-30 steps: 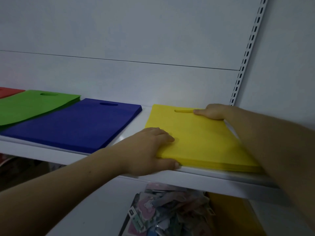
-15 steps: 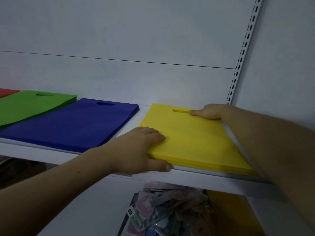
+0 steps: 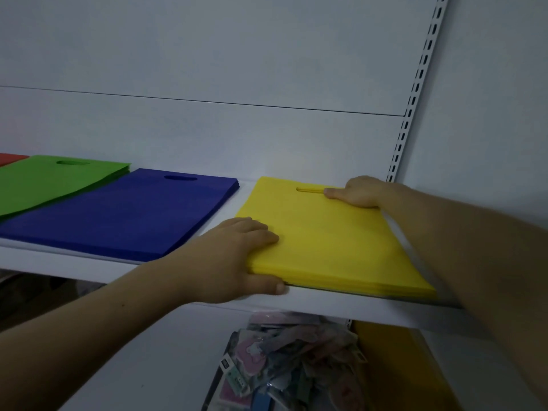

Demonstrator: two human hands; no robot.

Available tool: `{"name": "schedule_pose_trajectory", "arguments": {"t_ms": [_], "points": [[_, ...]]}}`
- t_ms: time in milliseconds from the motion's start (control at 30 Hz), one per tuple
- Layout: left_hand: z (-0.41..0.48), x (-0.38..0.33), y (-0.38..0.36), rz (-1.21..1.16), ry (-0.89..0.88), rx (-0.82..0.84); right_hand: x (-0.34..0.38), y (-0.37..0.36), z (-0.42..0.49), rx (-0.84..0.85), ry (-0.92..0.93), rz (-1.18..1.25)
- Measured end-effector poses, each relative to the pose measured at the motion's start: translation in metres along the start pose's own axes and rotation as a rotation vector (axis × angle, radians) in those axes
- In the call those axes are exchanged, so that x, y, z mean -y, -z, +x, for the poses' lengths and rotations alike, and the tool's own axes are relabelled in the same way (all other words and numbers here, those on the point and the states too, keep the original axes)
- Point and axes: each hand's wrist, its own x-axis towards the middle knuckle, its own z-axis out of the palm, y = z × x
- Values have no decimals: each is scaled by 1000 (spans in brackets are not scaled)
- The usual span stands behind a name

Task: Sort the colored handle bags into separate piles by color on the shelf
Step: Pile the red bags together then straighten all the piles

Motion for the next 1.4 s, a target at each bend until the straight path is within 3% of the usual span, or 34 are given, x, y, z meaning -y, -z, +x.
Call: {"name": "schedule_pose_trajectory", "arguments": {"t_ms": [200, 500, 867, 1100, 1400], "points": [[-8, 8, -4, -64, -12, -123, -1, -5, -5, -76, 59, 90], [-11, 9, -8, 13, 9, -169, -11, -16, -2, -120, 41, 225], [-6, 4, -7, 4, 4, -131, -8, -10, -2, -12, 76, 186], [-6, 3, -7, -55, 0, -140, -16, 2, -2, 47, -31, 50], [-8, 7, -5, -61, 0, -112, -11, 2, -3, 56, -51, 78]]}}
